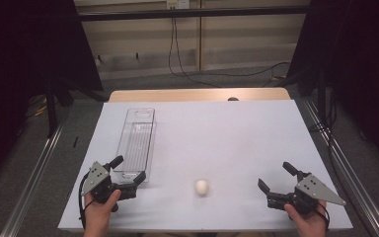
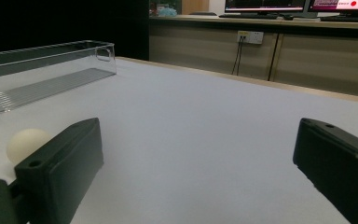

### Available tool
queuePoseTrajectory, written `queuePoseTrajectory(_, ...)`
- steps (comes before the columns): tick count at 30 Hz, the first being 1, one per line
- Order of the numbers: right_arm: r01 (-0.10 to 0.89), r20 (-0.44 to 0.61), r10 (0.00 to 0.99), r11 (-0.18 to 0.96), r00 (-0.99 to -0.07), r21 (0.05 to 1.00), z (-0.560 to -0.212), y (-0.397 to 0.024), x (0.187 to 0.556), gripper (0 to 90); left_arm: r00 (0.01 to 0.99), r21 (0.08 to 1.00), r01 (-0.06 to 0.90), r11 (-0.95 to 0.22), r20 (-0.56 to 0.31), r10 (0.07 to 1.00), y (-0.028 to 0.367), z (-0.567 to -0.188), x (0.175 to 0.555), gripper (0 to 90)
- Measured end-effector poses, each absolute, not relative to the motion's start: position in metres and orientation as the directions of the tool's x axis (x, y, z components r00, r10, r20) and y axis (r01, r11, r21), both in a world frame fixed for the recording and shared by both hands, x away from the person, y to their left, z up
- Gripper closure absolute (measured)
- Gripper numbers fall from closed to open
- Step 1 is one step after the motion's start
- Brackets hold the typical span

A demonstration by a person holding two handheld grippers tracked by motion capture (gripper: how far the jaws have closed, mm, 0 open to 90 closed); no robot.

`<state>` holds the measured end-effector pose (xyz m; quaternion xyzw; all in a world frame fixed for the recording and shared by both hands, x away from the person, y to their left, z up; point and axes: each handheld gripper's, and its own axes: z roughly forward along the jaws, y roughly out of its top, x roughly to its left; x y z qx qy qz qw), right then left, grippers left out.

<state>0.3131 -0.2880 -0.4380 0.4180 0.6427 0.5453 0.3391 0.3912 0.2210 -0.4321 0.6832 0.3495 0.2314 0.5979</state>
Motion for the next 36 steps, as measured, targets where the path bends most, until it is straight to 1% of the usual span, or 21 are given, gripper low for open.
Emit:
queuePoseTrajectory(5, 0.17, 0.021, 0.904, 0.058, -0.426, 0.984, -0.438, -0.288, 0.313, 1.0, 0.65, 0.979, 0.199, -0.053, -0.091, 0.754, 0.22, -0.431, 0.391, 1.4)
queuePoseTrajectory(10, 0.169, 0.02, 0.905, 0.057, -0.424, 0.984, -0.438, -0.289, 0.313, 1.0, 0.653, 0.978, 0.205, -0.05, -0.098, 0.751, 0.219, -0.431, 0.391, 1.4)
queuePoseTrajectory(16, 0.167, 0.024, 0.904, 0.052, -0.427, 0.985, -0.438, -0.288, 0.313, 1.0, 0.658, 0.978, 0.198, -0.067, -0.082, 0.748, 0.218, -0.432, 0.391, 1.4)
queuePoseTrajectory(18, 0.169, 0.027, 0.904, 0.051, -0.426, 0.984, -0.438, -0.289, 0.312, 1.1, 0.656, 0.976, 0.209, -0.054, -0.099, 0.748, 0.217, -0.432, 0.391, 1.4)
queuePoseTrajectory(21, 0.168, 0.029, 0.905, 0.048, -0.425, 0.985, -0.437, -0.289, 0.312, 1.1, 0.664, 0.977, 0.205, -0.061, -0.093, 0.742, 0.216, -0.432, 0.391, 1.4)
queuePoseTrajectory(22, 0.168, 0.029, 0.905, 0.048, -0.425, 0.985, -0.437, -0.289, 0.312, 1.1, 0.671, 0.976, 0.203, -0.083, -0.077, 0.737, 0.216, -0.431, 0.391, 1.4)
queuePoseTrajectory(25, 0.162, 0.024, 0.902, 0.051, -0.432, 0.985, -0.437, -0.289, 0.312, 1.1, 0.672, 0.977, 0.203, -0.061, -0.094, 0.735, 0.212, -0.429, 0.391, 1.4)
queuePoseTrajectory(29, 0.164, 0.024, 0.903, 0.052, -0.429, 0.985, -0.437, -0.288, 0.312, 1.2, 0.679, 0.977, 0.198, -0.074, -0.082, 0.73, 0.211, -0.428, 0.392, 1.4)
queuePoseTrajectory(32, 0.163, 0.025, 0.902, 0.051, -0.431, 0.985, -0.437, -0.288, 0.312, 1.2, 0.683, 0.976, 0.204, -0.069, -0.092, 0.724, 0.209, -0.427, 0.392, 1.4)
queuePoseTrajectory(33, 0.165, 0.025, 0.901, 0.052, -0.433, 0.985, -0.437, -0.288, 0.312, 1.2, 0.68, 0.975, 0.215, -0.057, -0.108, 0.725, 0.207, -0.427, 0.392, 1.4)
queuePoseTrajectory(36, 0.168, 0.026, 0.902, 0.052, -0.432, 0.984, -0.437, -0.288, 0.312, 1.2, 0.686, 0.976, 0.209, -0.065, -0.099, 0.721, 0.206, -0.425, 0.392, 1.4)
